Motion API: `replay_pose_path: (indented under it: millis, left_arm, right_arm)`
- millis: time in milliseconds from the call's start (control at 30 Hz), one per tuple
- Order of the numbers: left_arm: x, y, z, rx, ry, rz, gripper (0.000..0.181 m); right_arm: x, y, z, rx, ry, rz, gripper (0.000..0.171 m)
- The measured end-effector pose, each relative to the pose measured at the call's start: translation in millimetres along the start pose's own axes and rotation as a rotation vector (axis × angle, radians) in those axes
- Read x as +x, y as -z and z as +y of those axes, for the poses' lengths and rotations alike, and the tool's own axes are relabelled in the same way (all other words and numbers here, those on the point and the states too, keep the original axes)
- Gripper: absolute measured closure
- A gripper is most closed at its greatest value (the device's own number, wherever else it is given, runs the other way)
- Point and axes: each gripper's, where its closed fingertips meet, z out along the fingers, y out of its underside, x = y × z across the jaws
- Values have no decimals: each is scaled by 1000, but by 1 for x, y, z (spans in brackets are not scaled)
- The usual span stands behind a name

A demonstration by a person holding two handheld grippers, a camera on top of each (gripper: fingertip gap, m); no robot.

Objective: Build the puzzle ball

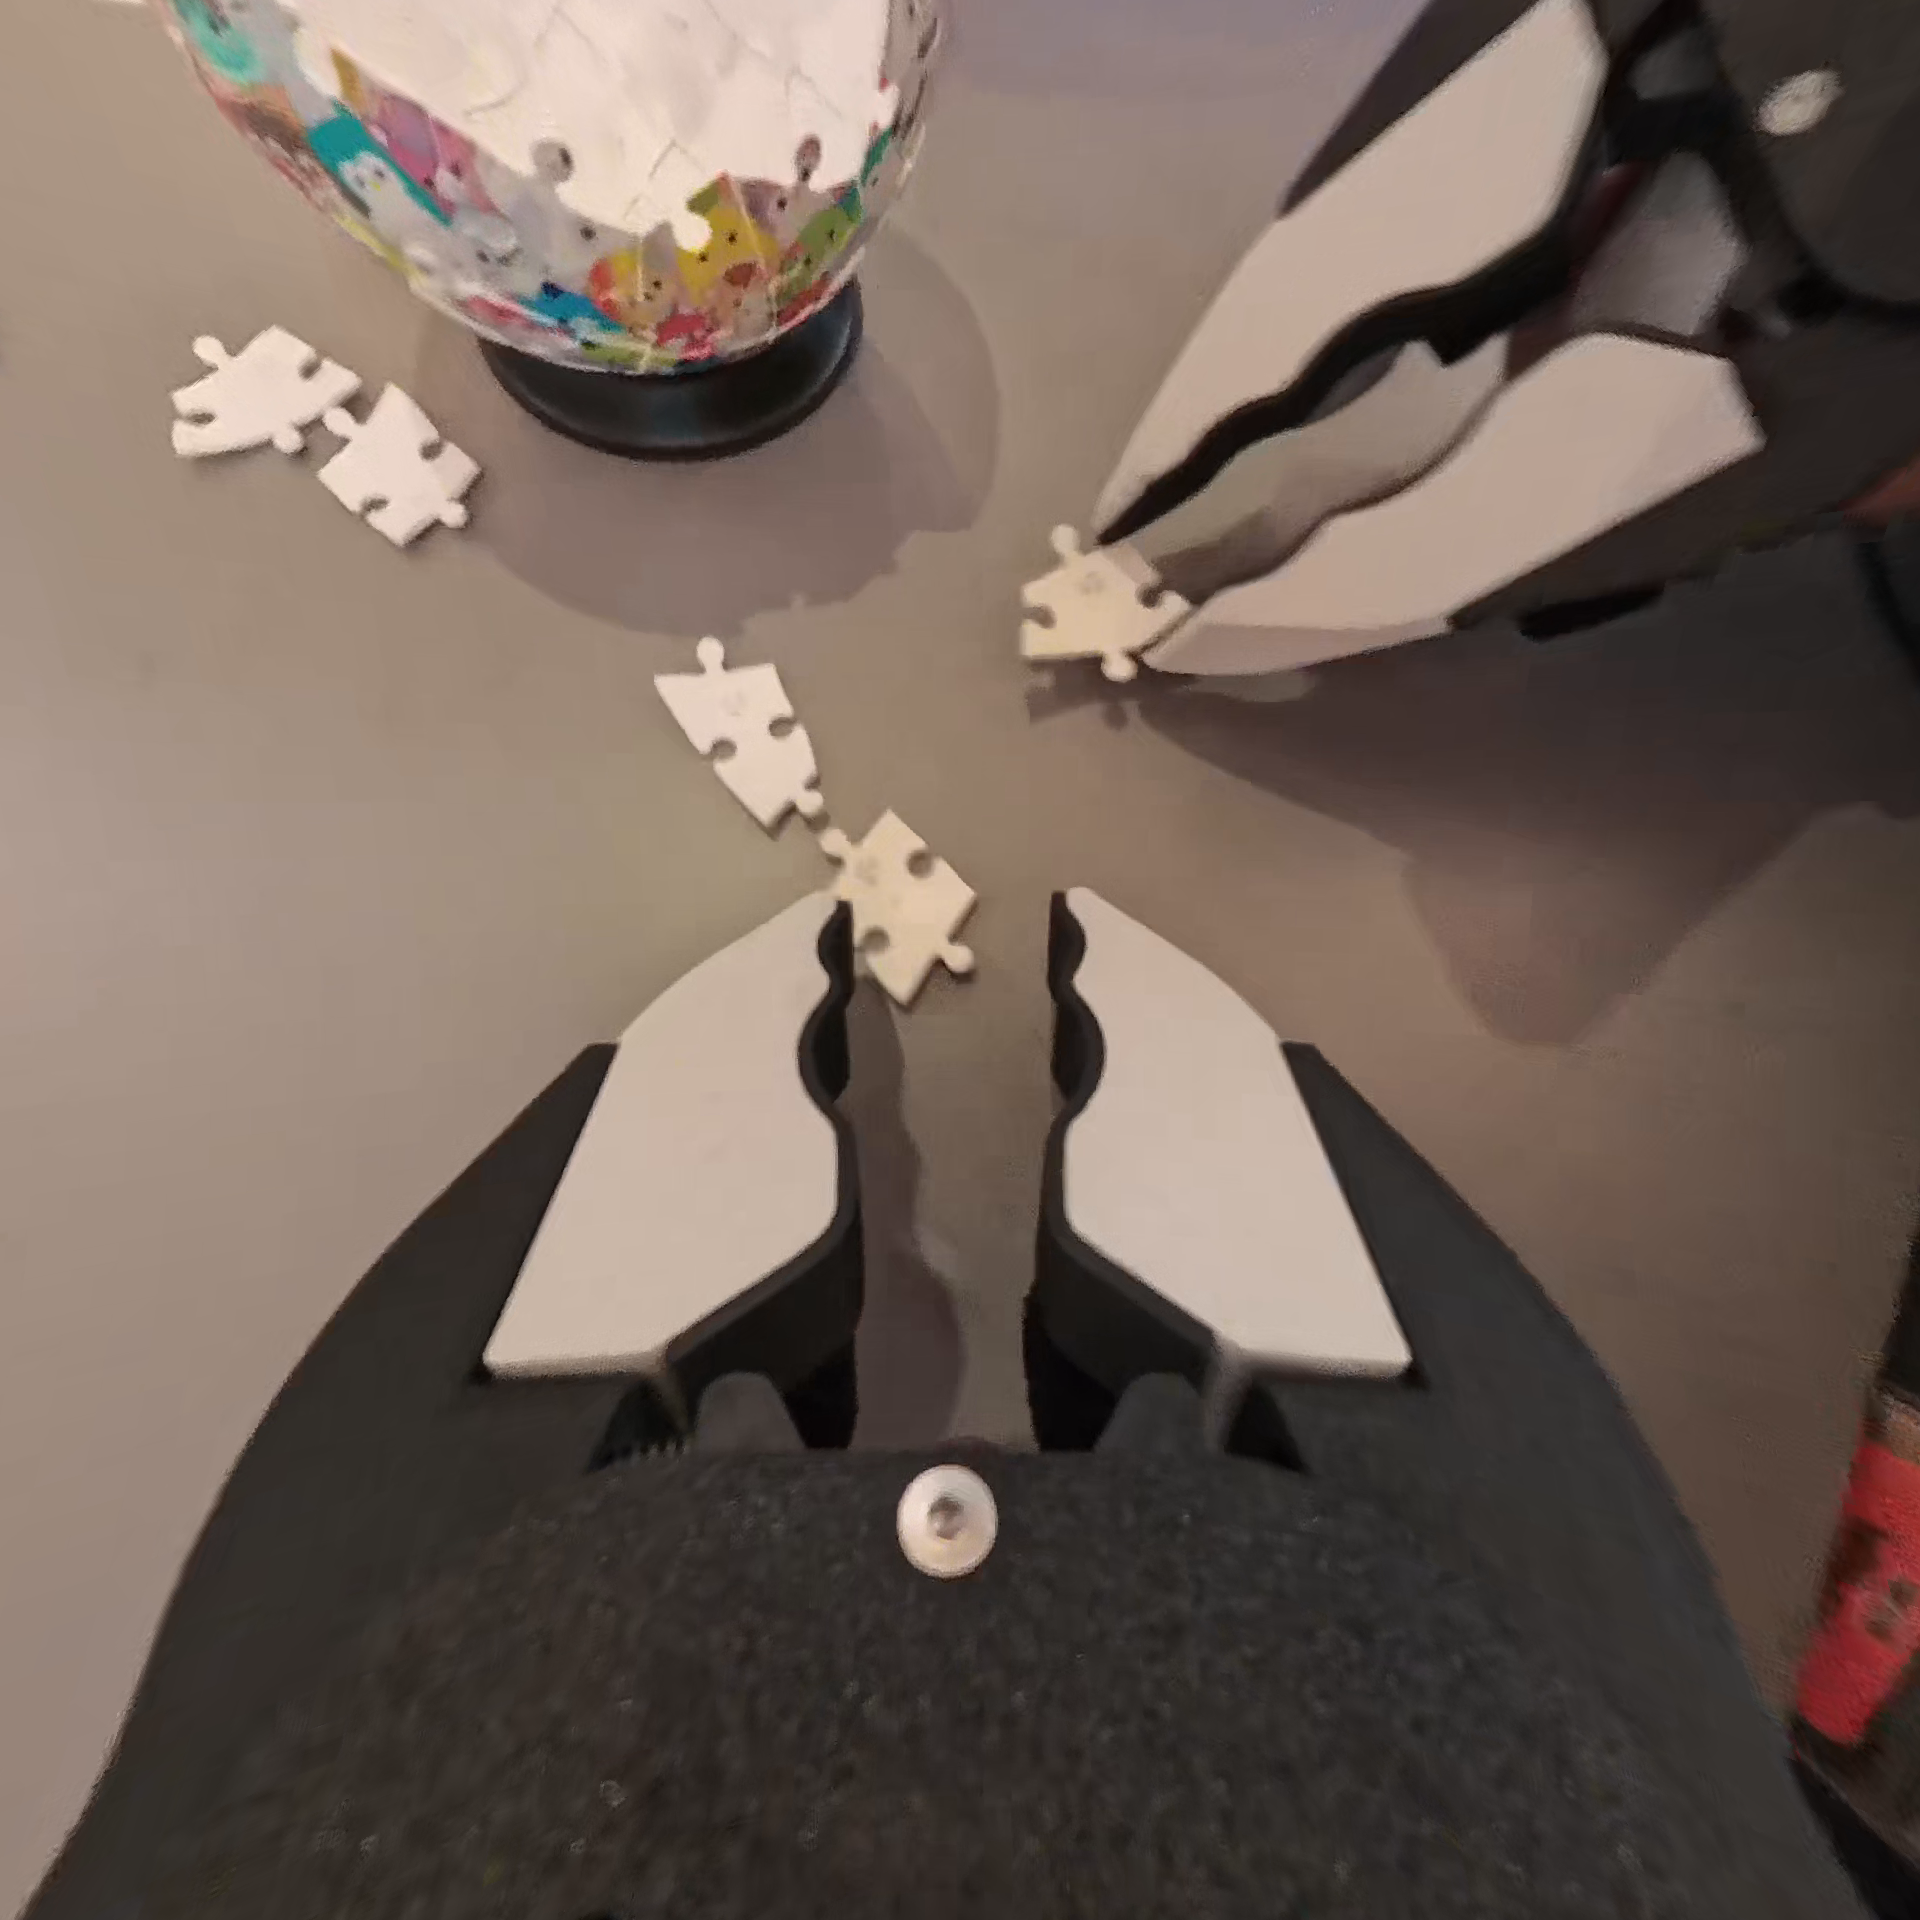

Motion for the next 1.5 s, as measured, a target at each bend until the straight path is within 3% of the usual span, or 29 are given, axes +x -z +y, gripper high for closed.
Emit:
replay_pose_path:
  millis: [67, 133, 267, 467, 733, 867, 1067, 1167, 1233, 1500]
  left_arm:
    - [-2, -14, 2, -52, -8, -1, 155]
    - [1, -21, 6, -85, 19, 29, 181]
    - [-1, -14, 14, -106, 14, 27, 181]
    - [-26, 27, 53, -198, -4, -12, 181]
    - [-45, 67, 92, -237, 51, -49, 181]
    - [-50, 77, 101, -248, 44, -72, 181]
    - [-50, 82, 106, -227, 70, -37, 181]
    - [-54, 84, 106, -211, 100, -34, 172]
    - [-55, 87, 104, -196, 124, -26, 166]
    - [-49, 98, 50, -54, 115, 9, 158]
  right_arm:
    - [-1, 4, 5, 14, -31, -4, 147]
    - [0, 8, 8, 24, -53, -2, 147]
    - [3, 13, 5, 59, -60, -6, 147]
    - [-12, 2, -15, 92, -7, -110, 147]
    - [-41, -41, -65, 110, 86, -234, 147]
    - [-47, -80, -89, -5, 167, -251, 147]
    - [-51, -99, -98, -45, 213, -256, 147]
    - [-48, -99, -98, -40, 219, -247, 146]
    - [-46, -97, -98, -28, 211, -239, 134]
    - [-29, -43, -81, 110, 124, -191, 134]
